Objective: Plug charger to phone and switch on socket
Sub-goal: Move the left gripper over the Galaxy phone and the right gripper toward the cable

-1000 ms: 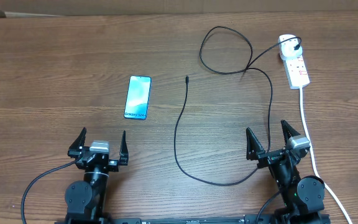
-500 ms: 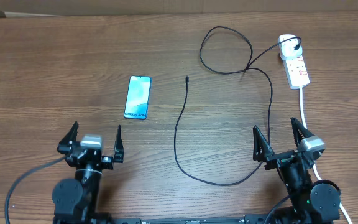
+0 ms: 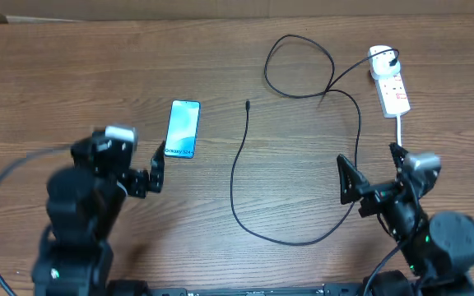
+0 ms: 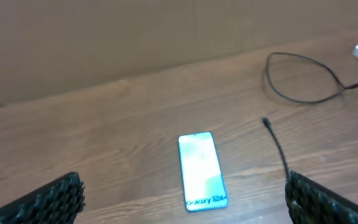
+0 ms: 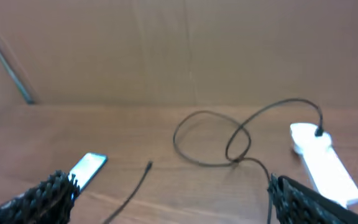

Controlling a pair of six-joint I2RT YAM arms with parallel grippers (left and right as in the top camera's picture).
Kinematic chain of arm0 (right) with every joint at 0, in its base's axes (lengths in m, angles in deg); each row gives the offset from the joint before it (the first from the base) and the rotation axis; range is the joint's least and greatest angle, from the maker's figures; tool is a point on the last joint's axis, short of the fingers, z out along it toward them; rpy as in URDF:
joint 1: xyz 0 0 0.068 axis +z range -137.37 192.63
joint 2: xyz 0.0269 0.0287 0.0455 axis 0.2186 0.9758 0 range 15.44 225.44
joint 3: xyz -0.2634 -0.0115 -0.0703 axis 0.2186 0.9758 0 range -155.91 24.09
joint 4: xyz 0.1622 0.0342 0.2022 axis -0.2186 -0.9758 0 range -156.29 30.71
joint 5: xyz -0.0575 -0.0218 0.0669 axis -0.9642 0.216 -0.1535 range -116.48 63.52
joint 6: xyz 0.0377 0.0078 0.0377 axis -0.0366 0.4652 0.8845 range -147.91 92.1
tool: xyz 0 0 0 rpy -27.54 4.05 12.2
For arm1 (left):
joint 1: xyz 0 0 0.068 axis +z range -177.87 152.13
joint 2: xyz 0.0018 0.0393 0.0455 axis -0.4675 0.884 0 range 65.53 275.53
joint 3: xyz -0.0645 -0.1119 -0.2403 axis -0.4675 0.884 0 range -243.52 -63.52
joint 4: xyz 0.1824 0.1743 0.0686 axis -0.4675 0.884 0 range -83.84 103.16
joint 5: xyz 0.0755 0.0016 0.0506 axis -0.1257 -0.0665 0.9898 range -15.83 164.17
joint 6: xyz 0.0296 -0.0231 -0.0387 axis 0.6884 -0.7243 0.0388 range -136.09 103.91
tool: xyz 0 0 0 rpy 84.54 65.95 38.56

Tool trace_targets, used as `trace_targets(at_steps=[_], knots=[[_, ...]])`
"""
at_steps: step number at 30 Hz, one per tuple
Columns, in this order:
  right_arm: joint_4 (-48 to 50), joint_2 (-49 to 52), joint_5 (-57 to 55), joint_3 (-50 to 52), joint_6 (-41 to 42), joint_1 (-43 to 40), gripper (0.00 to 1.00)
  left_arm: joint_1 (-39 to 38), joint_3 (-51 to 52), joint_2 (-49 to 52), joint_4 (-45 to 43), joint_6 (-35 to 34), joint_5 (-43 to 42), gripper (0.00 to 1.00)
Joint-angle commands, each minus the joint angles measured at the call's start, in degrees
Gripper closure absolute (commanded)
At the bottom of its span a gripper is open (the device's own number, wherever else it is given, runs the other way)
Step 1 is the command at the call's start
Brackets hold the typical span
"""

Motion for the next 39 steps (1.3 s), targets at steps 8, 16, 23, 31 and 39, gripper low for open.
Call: trace_targets(at_steps=[8, 16, 23, 31, 39], knots=[[-17.4, 19.5, 3.0, -22.4, -0.1, 0.2, 0.00, 0.6, -31.7, 26.1, 25.4, 1.3, -7.3, 0.00], [-31.4, 36.2, 6.0, -37.4, -0.1, 0.2, 0.00, 0.6, -55.6, 45.6, 45.2, 1.1, -7.8, 0.00], [-31.8, 43.3, 9.0, -38.6, 0.0, 0.2, 0.00, 0.6, -56.7, 52.2, 42.5, -1.9, -10.4, 0.00], [-31.7, 45.6, 10.0, -38.6, -0.1, 0.2, 0.00, 0.1, -56.4, 63.8, 42.6, -6.5, 0.2, 0.04], [-31.8, 47.3, 10.0, -38.6, -0.1, 0.2, 0.00, -1.9, -56.0, 75.1, 38.6, -4.6, 0.4, 0.00]])
